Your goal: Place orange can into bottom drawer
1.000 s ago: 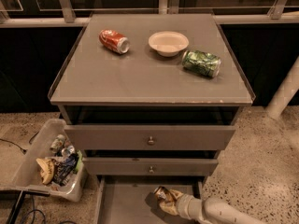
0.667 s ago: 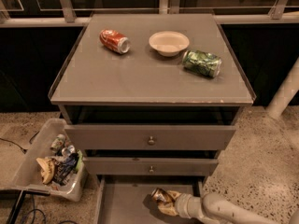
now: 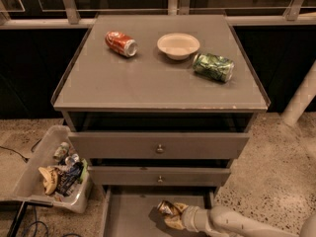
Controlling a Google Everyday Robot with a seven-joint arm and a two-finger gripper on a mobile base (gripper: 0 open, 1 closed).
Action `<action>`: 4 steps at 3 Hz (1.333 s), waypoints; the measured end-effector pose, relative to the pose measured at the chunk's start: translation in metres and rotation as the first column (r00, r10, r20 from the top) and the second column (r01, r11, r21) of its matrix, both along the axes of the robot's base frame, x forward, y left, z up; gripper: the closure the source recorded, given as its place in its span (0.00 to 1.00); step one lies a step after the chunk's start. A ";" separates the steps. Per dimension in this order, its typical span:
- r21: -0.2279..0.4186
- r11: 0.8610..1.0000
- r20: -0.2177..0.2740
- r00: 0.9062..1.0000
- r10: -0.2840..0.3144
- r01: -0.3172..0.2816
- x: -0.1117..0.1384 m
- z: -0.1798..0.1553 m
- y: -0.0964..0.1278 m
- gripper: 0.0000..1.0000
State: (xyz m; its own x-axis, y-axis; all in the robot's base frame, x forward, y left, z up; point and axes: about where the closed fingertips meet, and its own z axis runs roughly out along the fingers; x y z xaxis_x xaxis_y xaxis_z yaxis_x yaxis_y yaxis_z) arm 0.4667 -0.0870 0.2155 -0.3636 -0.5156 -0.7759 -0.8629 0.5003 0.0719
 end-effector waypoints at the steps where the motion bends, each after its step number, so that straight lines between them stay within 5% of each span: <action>1: -0.022 1.000 -0.009 1.000 0.002 -0.003 -0.002 -0.013 0.009 1.00; 4: -0.058 0.997 -0.037 0.998 -0.043 0.041 0.005 -0.053 0.006 1.00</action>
Offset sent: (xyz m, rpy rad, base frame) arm -0.0016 0.0142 -0.0411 -0.0423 0.0321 -0.0169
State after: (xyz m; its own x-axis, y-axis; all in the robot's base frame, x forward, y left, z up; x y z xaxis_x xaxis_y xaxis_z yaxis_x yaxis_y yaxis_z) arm 0.4717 -0.0808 0.1624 -0.4149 -0.5420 -0.7308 -0.8380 0.5406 0.0748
